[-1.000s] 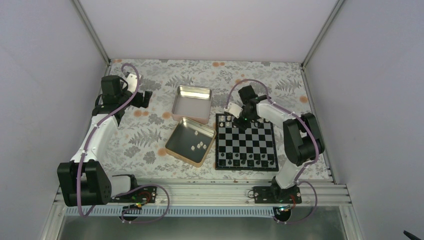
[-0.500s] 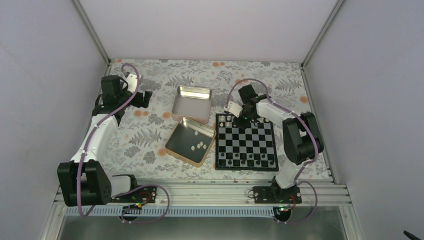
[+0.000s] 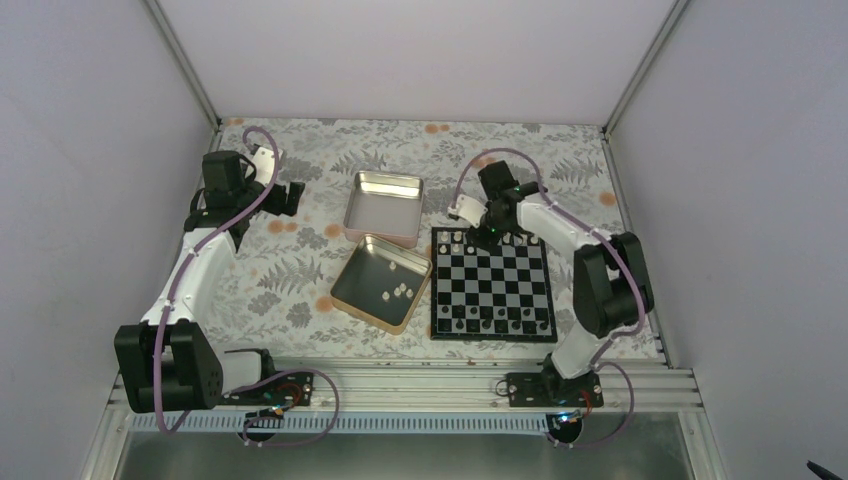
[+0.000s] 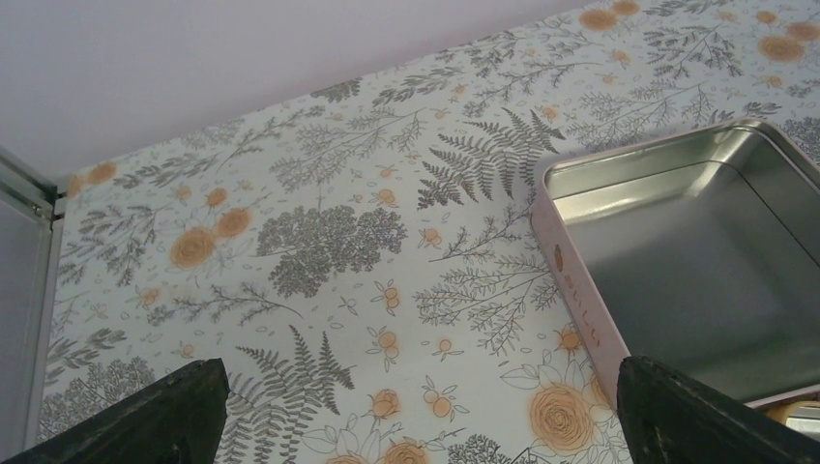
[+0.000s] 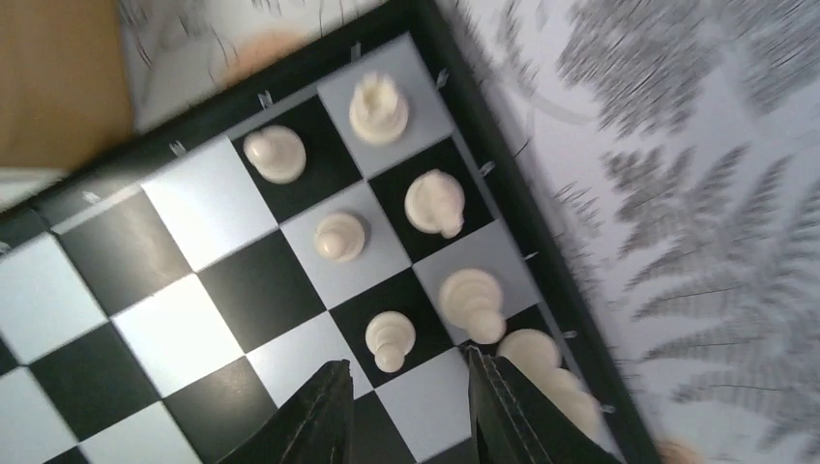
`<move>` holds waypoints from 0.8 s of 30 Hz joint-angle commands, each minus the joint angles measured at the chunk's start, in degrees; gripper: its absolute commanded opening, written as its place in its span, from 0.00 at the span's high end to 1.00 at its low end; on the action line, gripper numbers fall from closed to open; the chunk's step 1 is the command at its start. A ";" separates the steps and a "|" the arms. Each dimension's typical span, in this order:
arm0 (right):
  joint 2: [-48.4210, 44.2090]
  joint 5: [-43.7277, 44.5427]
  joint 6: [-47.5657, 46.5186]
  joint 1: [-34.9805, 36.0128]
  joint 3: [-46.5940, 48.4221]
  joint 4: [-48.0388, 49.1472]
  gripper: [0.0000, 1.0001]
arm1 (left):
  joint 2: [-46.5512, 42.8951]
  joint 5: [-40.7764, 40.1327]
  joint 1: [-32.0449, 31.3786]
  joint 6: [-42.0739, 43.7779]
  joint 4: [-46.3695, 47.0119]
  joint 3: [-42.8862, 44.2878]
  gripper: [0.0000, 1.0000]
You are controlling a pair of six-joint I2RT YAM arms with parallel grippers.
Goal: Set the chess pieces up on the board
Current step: Place the chess piece on the chessboard, then pick up the chess piece from the storage box.
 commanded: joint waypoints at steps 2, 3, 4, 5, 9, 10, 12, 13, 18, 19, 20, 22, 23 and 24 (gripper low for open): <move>-7.37 2.36 2.62 5.34 7.56 -5.66 0.66 | -0.63 1.27 0.23 0.64 -0.40 0.30 0.00; -7.58 2.26 3.09 6.96 9.27 -7.40 0.66 | -0.54 1.33 0.23 0.65 -0.42 0.28 0.00; -7.45 2.07 3.42 8.48 10.99 -8.22 0.66 | -0.58 1.28 0.18 0.65 -0.38 0.29 0.00; -7.14 1.91 3.81 10.31 12.61 -9.37 0.66 | -0.58 1.27 0.22 0.65 -0.38 0.38 0.00; -4.07 0.92 4.21 16.60 17.72 -10.41 0.68 | -0.65 1.18 0.23 0.56 -0.48 0.41 0.00; -2.82 0.25 4.21 17.64 18.55 -10.35 0.70 | -0.81 1.10 0.23 0.56 -0.50 0.41 0.00; 1.01 -0.34 4.16 19.60 19.96 -10.25 0.71 | -0.98 0.93 0.23 0.57 -0.45 0.38 0.00; 2.38 -0.51 3.99 20.43 20.44 -10.00 0.71 | -1.04 0.91 0.21 0.57 -0.46 0.34 0.00; 9.07 -2.48 2.92 23.64 22.17 -8.50 0.71 | -0.92 1.02 0.23 0.62 -0.40 0.30 0.00; 10.56 -2.56 2.77 24.25 22.69 -8.49 0.71 | -0.93 1.00 0.23 0.58 -0.37 0.25 0.00; 11.97 -2.45 2.63 25.14 23.10 -8.36 0.71 | -0.93 0.92 0.23 0.56 -0.36 0.18 0.00; 14.27 -1.92 2.29 26.09 23.81 -7.92 0.72 | -1.01 0.68 0.23 0.56 -0.34 0.19 0.00; 15.33 -1.53 2.19 26.46 24.23 -7.79 0.72 | -1.14 0.51 0.23 0.56 -0.29 0.20 0.00; 16.36 -1.25 2.18 26.72 24.67 -7.77 0.72 | -1.22 0.38 0.23 0.56 -0.20 0.13 0.00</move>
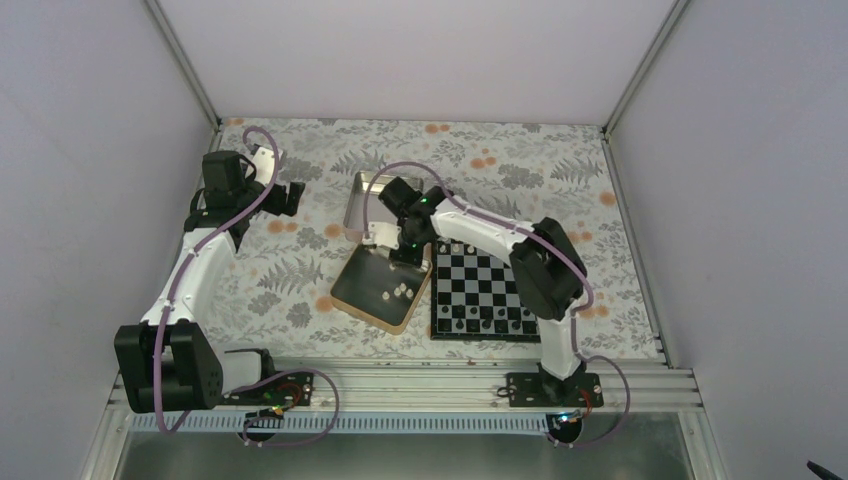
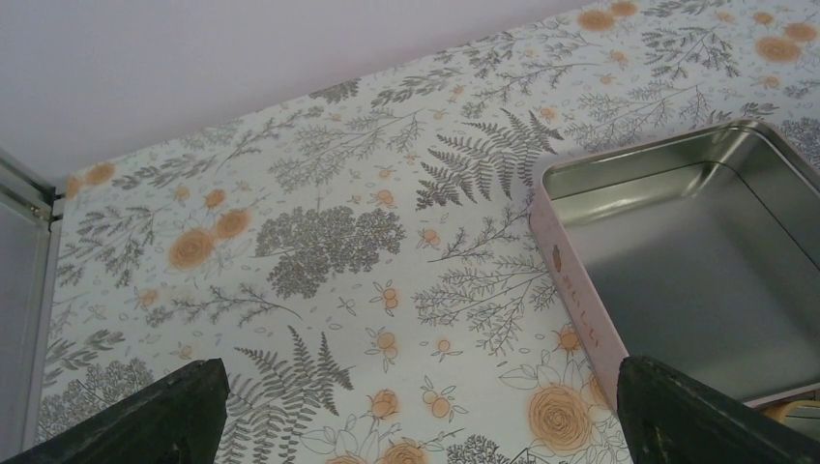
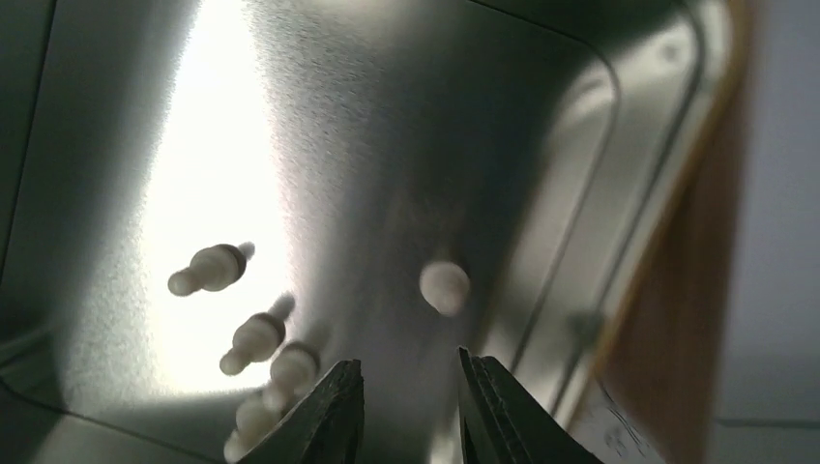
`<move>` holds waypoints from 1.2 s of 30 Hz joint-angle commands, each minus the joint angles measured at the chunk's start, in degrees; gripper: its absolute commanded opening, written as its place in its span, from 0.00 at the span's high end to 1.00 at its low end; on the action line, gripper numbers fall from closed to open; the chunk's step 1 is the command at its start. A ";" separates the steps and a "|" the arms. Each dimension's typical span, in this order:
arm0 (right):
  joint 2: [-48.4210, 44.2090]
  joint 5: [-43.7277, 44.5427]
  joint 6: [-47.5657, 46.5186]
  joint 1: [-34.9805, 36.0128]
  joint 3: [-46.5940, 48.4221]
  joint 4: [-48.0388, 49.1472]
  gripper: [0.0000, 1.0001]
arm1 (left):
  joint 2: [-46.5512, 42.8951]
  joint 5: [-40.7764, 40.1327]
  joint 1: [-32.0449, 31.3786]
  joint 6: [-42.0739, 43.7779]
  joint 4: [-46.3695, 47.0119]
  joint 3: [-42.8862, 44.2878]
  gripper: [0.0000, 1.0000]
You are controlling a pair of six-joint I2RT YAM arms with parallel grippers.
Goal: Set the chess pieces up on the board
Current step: Pick up the chess piece from the storage box.
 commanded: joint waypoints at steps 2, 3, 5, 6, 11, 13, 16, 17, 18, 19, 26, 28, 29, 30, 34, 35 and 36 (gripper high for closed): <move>3.80 0.68 -0.75 2.37 3.31 0.75 0.72 | -1.32 -0.07 0.18 0.57 -0.12 0.04 0.00; 4.27 1.27 -0.73 2.52 3.41 1.22 0.73 | -1.31 -0.13 0.28 0.57 -0.07 -0.03 0.00; 4.99 2.63 -0.79 2.56 3.40 2.02 0.73 | -1.18 -0.03 0.23 0.58 0.00 -0.08 0.00; 5.32 3.30 -0.68 2.58 3.46 2.19 0.73 | -1.09 -0.03 0.23 0.58 -0.05 -0.08 0.00; 5.88 5.07 -0.87 2.58 2.96 3.12 0.73 | -1.01 -0.03 0.23 0.65 0.11 -0.15 0.00; 6.02 5.90 -0.89 2.58 2.85 3.58 0.73 | -1.07 0.00 0.23 0.69 0.06 -0.19 0.00; 6.34 6.39 -0.98 2.54 3.00 3.88 0.73 | -1.15 -0.05 0.23 0.69 0.09 -0.25 0.00; 6.59 6.39 -1.02 2.61 3.15 3.83 0.73 | -1.08 0.01 0.23 0.73 0.04 -0.25 0.00; 6.94 6.45 -1.05 2.64 3.28 3.76 0.72 | -1.15 0.08 0.23 0.73 0.04 -0.29 0.00; 7.15 6.66 -1.15 2.56 3.39 3.75 0.72 | -1.16 0.08 0.25 0.73 0.10 -0.30 0.00; 8.85 6.92 -1.26 2.63 4.41 3.91 0.71 | -1.30 0.08 0.23 0.73 0.07 -0.26 0.00; 9.34 6.77 -1.30 2.59 4.65 3.73 0.72 | -1.26 0.05 0.23 0.77 0.07 -0.25 0.00; 9.43 6.68 -1.31 2.59 4.70 3.61 0.76 | -1.22 0.10 0.23 0.74 0.06 -0.31 0.00; 9.43 6.70 -1.21 2.63 4.72 3.61 0.81 | -1.22 0.04 0.27 0.76 0.11 -0.29 0.00; 7.52 6.66 -0.96 2.61 4.11 3.80 0.94 | -1.00 0.18 0.24 0.74 0.13 -0.29 0.00; 6.81 6.64 -0.90 2.61 3.91 3.65 0.94 | -1.02 0.14 0.23 0.73 0.07 -0.25 0.00; 5.80 6.65 -0.83 2.56 3.66 3.45 0.94 | -0.98 0.19 0.23 0.73 0.04 -0.23 0.00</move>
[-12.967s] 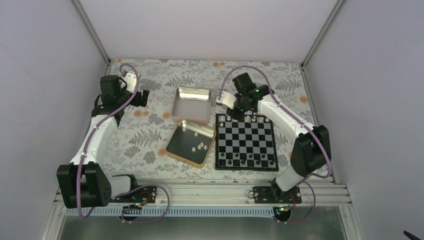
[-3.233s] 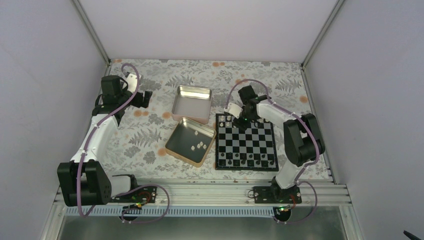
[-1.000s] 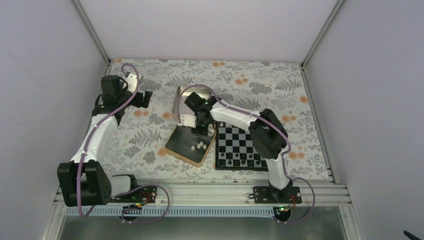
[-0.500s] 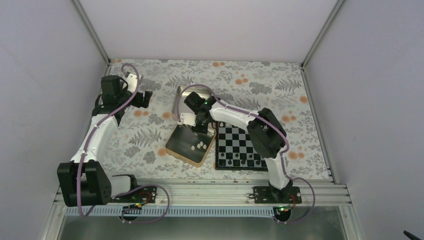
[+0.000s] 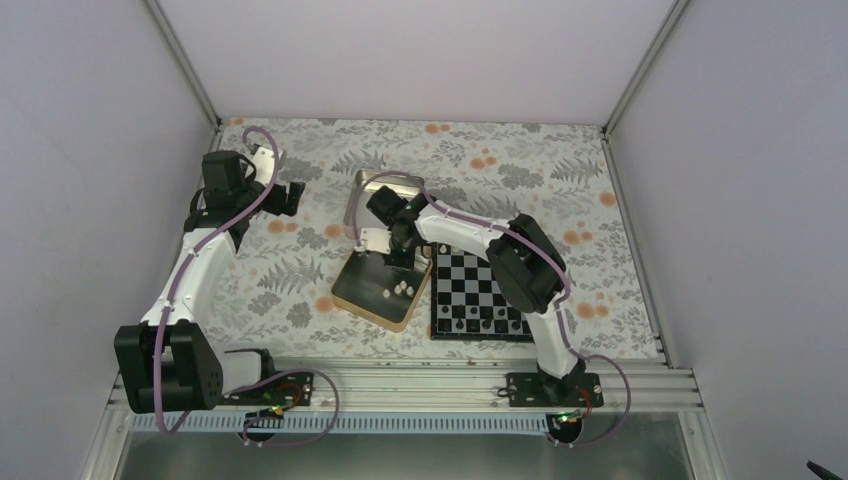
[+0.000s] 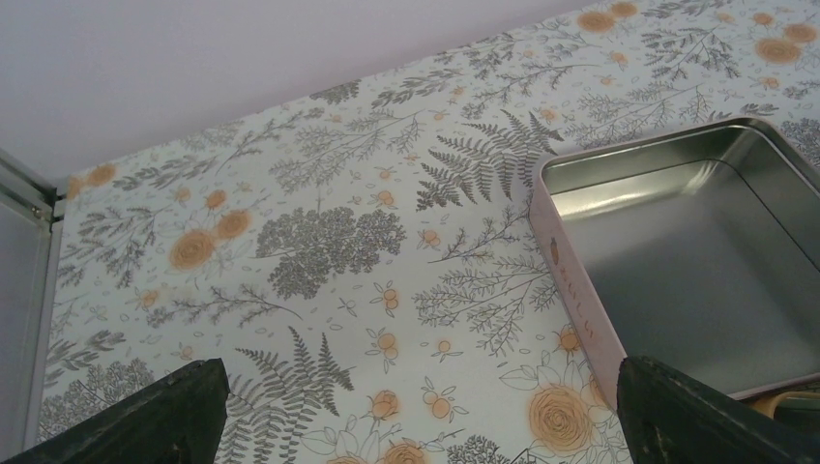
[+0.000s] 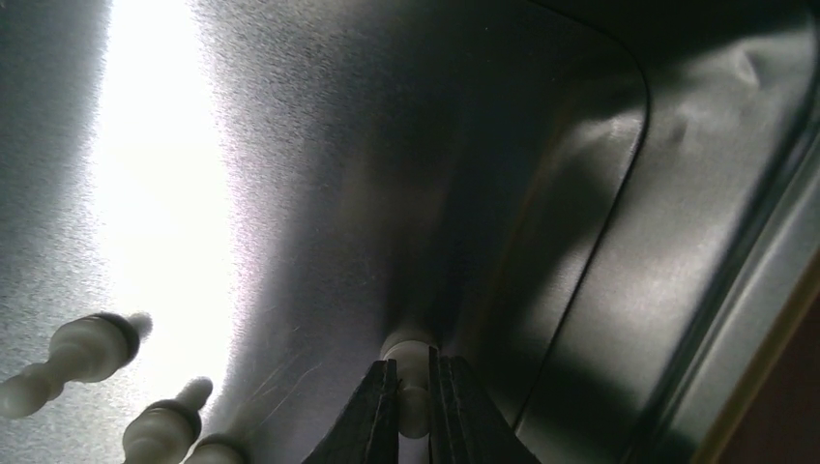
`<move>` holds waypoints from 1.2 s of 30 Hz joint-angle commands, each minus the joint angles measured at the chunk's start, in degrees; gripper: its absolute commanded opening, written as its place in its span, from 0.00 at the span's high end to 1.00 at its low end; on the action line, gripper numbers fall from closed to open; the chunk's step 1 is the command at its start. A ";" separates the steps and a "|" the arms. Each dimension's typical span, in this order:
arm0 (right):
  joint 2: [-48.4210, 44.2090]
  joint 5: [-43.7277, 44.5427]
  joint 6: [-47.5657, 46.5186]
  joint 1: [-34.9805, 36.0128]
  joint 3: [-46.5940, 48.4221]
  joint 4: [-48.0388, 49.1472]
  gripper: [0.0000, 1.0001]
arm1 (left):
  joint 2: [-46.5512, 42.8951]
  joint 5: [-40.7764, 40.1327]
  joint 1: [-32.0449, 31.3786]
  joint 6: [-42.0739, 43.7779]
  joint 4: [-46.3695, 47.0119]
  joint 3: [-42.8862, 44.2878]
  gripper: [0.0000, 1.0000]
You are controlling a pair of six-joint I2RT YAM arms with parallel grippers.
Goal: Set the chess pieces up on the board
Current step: Pick up the chess piece from the storage box, then place the chess piece on the chessboard.
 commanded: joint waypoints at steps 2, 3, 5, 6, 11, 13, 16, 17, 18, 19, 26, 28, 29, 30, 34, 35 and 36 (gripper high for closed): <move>-5.29 0.66 0.24 0.07 -0.13 -0.30 0.94 | -0.91 0.33 0.22 0.71 0.08 -0.19 0.00; -6.83 0.65 0.43 0.06 -0.36 -0.58 0.94 | -0.83 0.36 0.23 0.74 0.02 -0.18 0.00; -10.15 0.70 1.00 0.02 -0.88 -1.13 0.94 | -0.76 0.42 0.23 0.76 -0.02 -0.19 0.00; -11.78 0.77 1.22 -0.12 -1.14 -1.44 0.94 | -0.72 0.35 0.23 0.76 -0.01 -0.12 0.00; -20.10 3.00 2.14 -3.68 -5.66 -1.49 0.94 | -0.64 0.26 0.23 0.74 -0.06 -0.01 0.00; -22.51 2.18 2.31 -7.51 -8.16 -1.65 0.94 | -0.54 0.24 0.23 0.76 -0.03 -0.04 0.00; -26.39 0.26 1.82 -13.87 -13.22 -0.64 0.94 | -0.24 0.59 0.18 0.71 0.01 -0.04 0.00; -28.18 -0.31 1.49 -15.97 -15.11 -0.08 0.94 | -0.16 0.67 0.22 0.71 0.08 0.02 0.00; -29.30 -0.74 1.21 -17.76 -16.94 0.41 0.94 | -0.10 0.82 0.23 0.71 0.01 0.05 0.00; -30.21 -1.07 0.93 -19.46 -18.46 0.69 0.94 | -0.03 1.00 0.23 0.76 0.00 0.11 0.00; -33.15 -3.35 -0.68 -28.44 -25.30 2.28 0.93 | 0.15 1.34 0.29 0.80 -0.19 0.08 0.00; -32.76 -3.86 -1.19 -29.66 -26.21 2.35 0.93 | 0.16 1.31 0.20 0.82 -0.20 0.19 0.00; -32.43 -3.92 -1.33 -29.98 -26.61 2.50 0.93 | 0.16 1.33 0.21 0.80 -0.19 0.22 0.00; -31.97 -3.93 -1.51 -30.18 -26.94 2.56 0.93 | 0.17 1.31 0.23 0.74 -0.19 0.21 0.00; -30.05 -4.35 -1.79 -30.67 -27.53 3.04 0.92 | 0.25 1.22 0.22 0.80 -0.18 0.09 0.00; -29.66 -4.65 -1.87 -30.81 -27.56 3.15 0.92 | 0.26 1.14 0.23 0.80 -0.22 0.12 0.00; -29.24 -4.79 -1.81 -30.81 -27.44 3.24 0.92 | 0.23 1.13 0.23 0.80 -0.17 0.08 0.00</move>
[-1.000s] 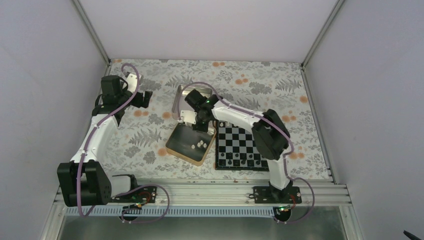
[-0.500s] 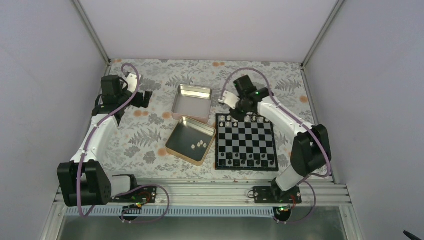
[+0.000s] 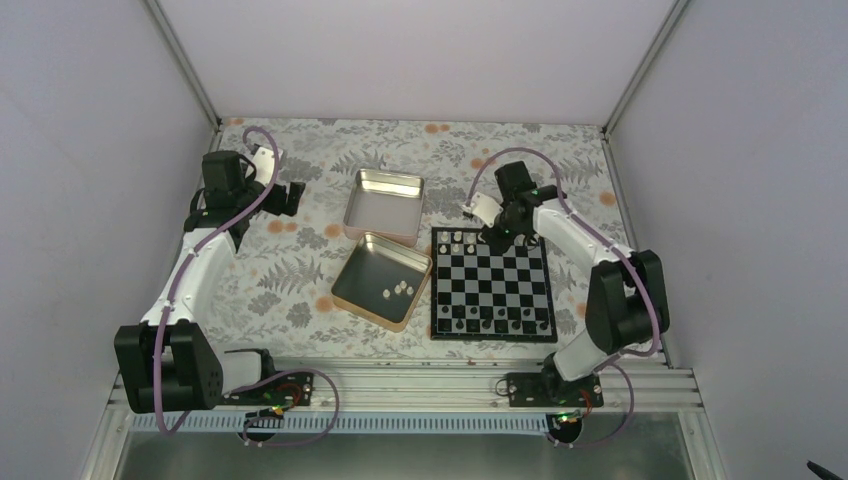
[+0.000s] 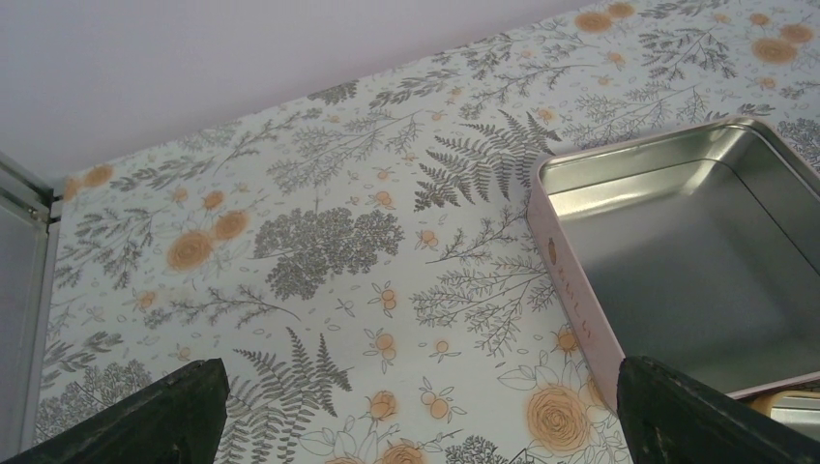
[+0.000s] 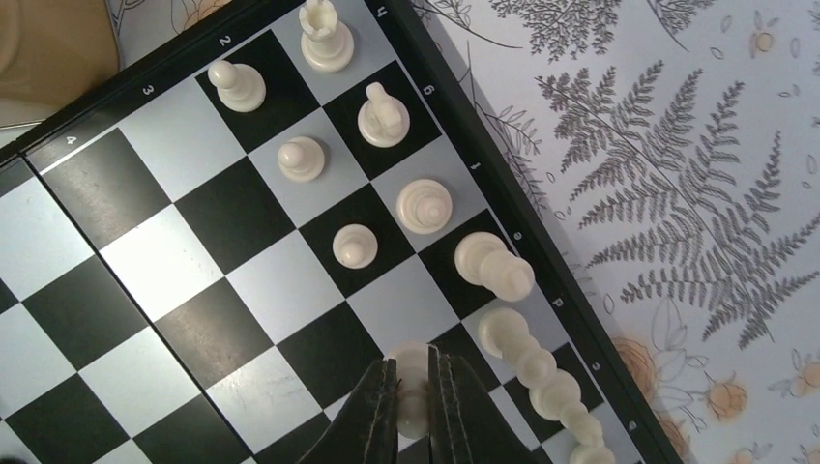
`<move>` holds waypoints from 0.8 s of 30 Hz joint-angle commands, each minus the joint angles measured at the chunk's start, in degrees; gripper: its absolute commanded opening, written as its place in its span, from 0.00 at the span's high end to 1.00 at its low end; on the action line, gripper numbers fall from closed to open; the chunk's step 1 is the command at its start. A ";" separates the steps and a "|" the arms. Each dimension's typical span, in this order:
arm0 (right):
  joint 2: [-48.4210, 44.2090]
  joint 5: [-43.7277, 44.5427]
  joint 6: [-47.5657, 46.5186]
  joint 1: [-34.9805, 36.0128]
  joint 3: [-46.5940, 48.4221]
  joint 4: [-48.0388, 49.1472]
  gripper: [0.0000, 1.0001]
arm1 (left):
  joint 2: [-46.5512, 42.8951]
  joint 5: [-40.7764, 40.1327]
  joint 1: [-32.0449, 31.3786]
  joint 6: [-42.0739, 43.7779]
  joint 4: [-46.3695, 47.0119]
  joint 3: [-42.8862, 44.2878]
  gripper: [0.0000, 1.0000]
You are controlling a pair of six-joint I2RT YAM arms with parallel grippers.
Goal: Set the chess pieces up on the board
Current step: Place the chess piece on the chessboard.
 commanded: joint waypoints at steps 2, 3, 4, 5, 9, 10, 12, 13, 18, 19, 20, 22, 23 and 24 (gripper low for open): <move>2.47 -2.64 -1.07 -0.66 -0.68 1.75 0.92 | 0.21 0.87 0.23 0.80 -0.22 0.06 0.00; 2.79 -2.69 -1.07 -0.59 -0.62 1.85 0.92 | 0.22 0.92 0.18 0.80 -0.17 0.11 0.00; 3.16 -2.82 -1.07 -0.65 -0.70 2.06 0.92 | 0.26 0.88 0.22 0.80 -0.14 0.12 0.00; 3.45 -2.87 -1.11 -0.66 -0.72 2.16 0.92 | 0.19 0.87 0.21 0.82 -0.21 0.12 0.00; 4.68 -2.84 -1.16 -0.70 -0.72 2.51 0.92 | 0.20 0.87 0.23 0.80 -0.09 0.04 0.00; 4.68 -2.83 -1.20 -0.74 -0.72 2.61 0.91 | 0.21 0.87 0.21 0.80 -0.15 0.03 0.00; 6.93 -2.84 -1.32 -0.82 -0.66 2.74 0.91 | 0.13 0.87 0.23 0.72 -0.17 0.12 0.00; 7.27 -2.72 -1.41 -0.91 -0.64 2.85 0.91 | 0.11 0.84 0.23 0.71 -0.12 0.10 0.00; 8.65 -2.71 -1.43 -1.02 0.02 2.89 0.91 | 0.08 0.78 0.23 0.76 -0.13 0.08 0.00; 8.97 -2.75 -1.43 -1.09 0.14 2.70 0.91 | 0.12 0.78 0.23 0.72 -0.12 0.09 0.00; 9.21 -2.75 -1.42 -1.05 0.15 2.66 0.91 | 0.01 0.83 0.23 0.71 -0.14 0.11 0.00; 9.43 -2.60 -1.42 -1.14 0.09 2.79 0.91 | 0.01 0.83 0.23 0.72 -0.12 0.12 0.00; 9.51 -2.58 -1.42 -1.18 0.04 2.82 0.91 | 0.05 0.79 0.23 0.71 -0.14 0.12 0.00; 9.52 -2.61 -1.50 -1.18 0.06 2.79 0.91 | 0.00 0.78 0.23 0.71 -0.09 0.06 0.00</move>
